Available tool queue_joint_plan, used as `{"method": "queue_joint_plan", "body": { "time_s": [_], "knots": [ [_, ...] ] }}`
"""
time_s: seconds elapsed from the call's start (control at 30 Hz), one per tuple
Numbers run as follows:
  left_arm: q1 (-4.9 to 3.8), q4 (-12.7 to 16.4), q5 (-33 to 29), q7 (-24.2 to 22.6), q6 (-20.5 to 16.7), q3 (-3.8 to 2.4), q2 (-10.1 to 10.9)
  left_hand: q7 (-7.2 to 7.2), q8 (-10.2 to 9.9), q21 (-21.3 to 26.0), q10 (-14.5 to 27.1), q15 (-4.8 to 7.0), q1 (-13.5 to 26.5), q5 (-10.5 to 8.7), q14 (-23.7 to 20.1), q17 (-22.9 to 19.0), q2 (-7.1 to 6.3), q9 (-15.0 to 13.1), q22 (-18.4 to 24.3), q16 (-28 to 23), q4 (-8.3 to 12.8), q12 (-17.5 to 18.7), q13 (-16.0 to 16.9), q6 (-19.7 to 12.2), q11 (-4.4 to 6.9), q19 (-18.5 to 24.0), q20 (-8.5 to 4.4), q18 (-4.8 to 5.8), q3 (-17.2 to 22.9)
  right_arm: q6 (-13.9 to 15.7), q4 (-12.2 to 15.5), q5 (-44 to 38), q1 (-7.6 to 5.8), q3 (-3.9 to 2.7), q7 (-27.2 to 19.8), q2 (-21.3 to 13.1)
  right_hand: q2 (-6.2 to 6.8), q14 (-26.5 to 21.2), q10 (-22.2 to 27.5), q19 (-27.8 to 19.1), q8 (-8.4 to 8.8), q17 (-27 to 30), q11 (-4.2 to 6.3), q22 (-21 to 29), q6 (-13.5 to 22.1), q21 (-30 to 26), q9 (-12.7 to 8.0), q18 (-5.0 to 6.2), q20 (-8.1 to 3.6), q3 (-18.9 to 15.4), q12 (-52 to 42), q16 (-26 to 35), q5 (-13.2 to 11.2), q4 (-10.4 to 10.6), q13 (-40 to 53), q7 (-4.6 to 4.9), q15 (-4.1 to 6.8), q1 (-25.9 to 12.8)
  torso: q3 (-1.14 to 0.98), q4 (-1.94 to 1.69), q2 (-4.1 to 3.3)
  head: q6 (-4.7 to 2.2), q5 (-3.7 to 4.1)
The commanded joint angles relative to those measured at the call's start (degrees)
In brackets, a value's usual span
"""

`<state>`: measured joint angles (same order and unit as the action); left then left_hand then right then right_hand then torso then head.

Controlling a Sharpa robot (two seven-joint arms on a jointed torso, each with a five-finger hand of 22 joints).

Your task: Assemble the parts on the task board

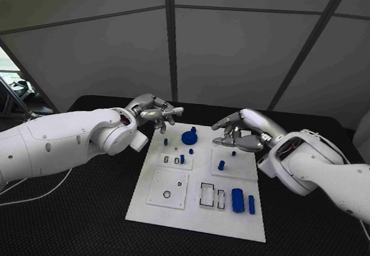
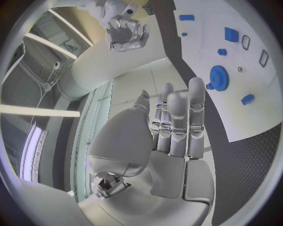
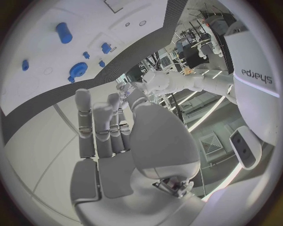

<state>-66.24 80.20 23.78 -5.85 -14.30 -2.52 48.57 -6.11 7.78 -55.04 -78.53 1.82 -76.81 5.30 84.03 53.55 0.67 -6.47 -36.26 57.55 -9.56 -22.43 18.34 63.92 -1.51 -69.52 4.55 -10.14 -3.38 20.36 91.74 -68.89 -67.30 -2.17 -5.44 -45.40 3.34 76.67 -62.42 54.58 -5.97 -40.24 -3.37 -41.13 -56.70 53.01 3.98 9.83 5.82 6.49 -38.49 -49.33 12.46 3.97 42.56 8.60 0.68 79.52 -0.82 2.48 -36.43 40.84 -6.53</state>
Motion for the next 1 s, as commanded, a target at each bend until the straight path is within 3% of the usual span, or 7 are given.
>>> {"method": "queue_joint_plan", "body": {
  "time_s": [0.03,0.07,0.17,0.37,0.6,0.73,1.0],
  "knots": [
    [-0.58,0.5,14.4,13.2,6.7,-0.07,-0.2,0.78,1.2,-13.8,4.3,0.86,0.3,0.24,0.7,15.2,0.35,-2.1,-17.3,14.8,-1.2,-9.2,9.1,-0.3,0.63,-4.7,-0.38,4.17,-0.6,-0.7,-0.3,14.7,-0.83,-0.27,-2.8,-1.9,0.31,-2.8,-0.5,-1.9,0.44,6.3,-0.24,3.6,-0.6,-4.8,-0.1,0.65,0.32,1.2,6.5,9.4,0.5,0.4,-5.9,0.14,-0.34,0.9,-0.16,0.30,1.09,0.40,-0.23],
    [-0.73,0.6,16.5,15.1,7.4,-0.07,-0.3,0.40,1.8,-16.8,4.6,0.56,1.2,-0.10,1.4,18.7,0.20,-2.7,-22.0,17.9,-1.9,-11.4,11.2,0.0,0.34,-6.3,-0.84,4.60,-1.2,-0.6,-0.6,16.3,-1.01,-0.33,-2.9,-2.5,0.52,-3.5,-1.2,-2.3,0.49,7.2,-0.37,4.5,-0.9,-6.4,0.0,0.62,0.52,1.7,9.0,12.0,0.6,0.6,-8.2,0.18,-0.53,1.0,-0.17,0.33,1.19,0.51,-0.28],
    [-1.10,0.9,21.8,20.0,9.1,-0.07,-0.8,0.93,5.2,-23.9,5.7,0.80,1.9,0.12,2.4,23.6,0.79,-6.3,-32.7,22.2,-4.0,-29.7,29.2,-1.4,1.09,-9.8,-0.89,6.08,-2.6,-0.3,-1.5,19.1,-1.34,-0.42,-3.0,-3.5,1.60,-3.6,-3.6,-2.5,0.90,9.7,-0.70,7.1,-1.3,-10.4,-0.1,0.68,1.09,3.0,15.5,18.6,0.5,1.3,-14.5,0.36,-1.08,1.2,-0.21,0.42,1.49,0.70,-0.43],
    [-1.77,0.6,30.3,28.3,12.7,0.08,-2.9,1.83,10.3,-28.6,1.0,1.78,3.5,-0.15,2.9,24.9,1.05,-11.3,-41.1,23.2,-6.2,-45.5,45.5,-2.1,1.49,-13.8,-1.59,7.50,-4.9,0.4,-3.0,20.6,-1.66,-0.50,-2.6,-4.2,2.53,-0.4,-7.3,-0.3,1.58,11.5,-0.73,9.9,-2.0,-14.4,-0.1,0.65,1.35,4.7,21.5,25.8,0.9,2.0,-21.1,0.45,-1.18,1.4,-0.30,0.45,1.71,1.08,-0.33],
    [-3.55,-1.2,34.2,34.5,16.0,2.43,-6.7,2.59,15.8,-29.8,-0.1,2.15,5.6,-0.25,2.9,25.1,1.50,-17.8,-43.7,23.1,-6.9,-49.8,50.3,-4.1,2.08,-14.9,-2.02,7.95,-7.8,0.8,-3.9,20.3,-1.75,-0.52,-1.8,-4.0,2.93,0.3,-7.9,0.3,1.80,11.6,-0.79,10.5,-2.0,-15.3,-0.1,0.62,1.35,5.0,22.5,27.5,1.7,2.1,-22.3,0.51,-1.20,1.3,-0.27,0.60,1.55,1.25,-0.72],
    [-4.21,-2.8,35.1,36.2,17.5,3.42,-8.6,2.69,17.0,-30.0,-0.1,2.18,6.7,-0.27,2.9,25.1,1.86,-19.5,-44.1,23.0,-7.0,-50.1,50.7,-5.0,2.15,-15.1,-2.12,8.00,-8.6,0.9,-4.1,20.0,-1.76,-0.52,-1.3,-3.8,3.01,0.5,-8.0,0.4,1.86,11.6,-0.81,10.6,-2.0,-15.6,-0.1,0.61,1.36,5.1,22.8,28.1,1.9,2.1,-22.6,0.53,-1.23,1.3,-0.30,0.59,1.51,1.36,-0.85],
    [-4.71,-5.3,35.5,37.4,19.9,3.99,-11.0,2.69,17.6,-30.1,-0.1,2.20,6.9,-0.25,2.9,25.1,2.01,-20.4,-44.3,23.0,-6.9,-50.3,50.9,-5.5,2.16,-15.2,-2.13,8.05,-9.0,0.8,-4.4,19.1,-1.77,-0.52,-0.7,-3.9,3.17,0.8,-8.2,0.7,1.85,11.5,-0.82,10.9,-2.1,-16.1,-0.1,0.61,1.36,5.3,23.2,29.0,2.9,2.1,-23.2,0.53,-1.23,1.3,-0.26,0.49,1.39,1.66,-0.75]
  ]
}}
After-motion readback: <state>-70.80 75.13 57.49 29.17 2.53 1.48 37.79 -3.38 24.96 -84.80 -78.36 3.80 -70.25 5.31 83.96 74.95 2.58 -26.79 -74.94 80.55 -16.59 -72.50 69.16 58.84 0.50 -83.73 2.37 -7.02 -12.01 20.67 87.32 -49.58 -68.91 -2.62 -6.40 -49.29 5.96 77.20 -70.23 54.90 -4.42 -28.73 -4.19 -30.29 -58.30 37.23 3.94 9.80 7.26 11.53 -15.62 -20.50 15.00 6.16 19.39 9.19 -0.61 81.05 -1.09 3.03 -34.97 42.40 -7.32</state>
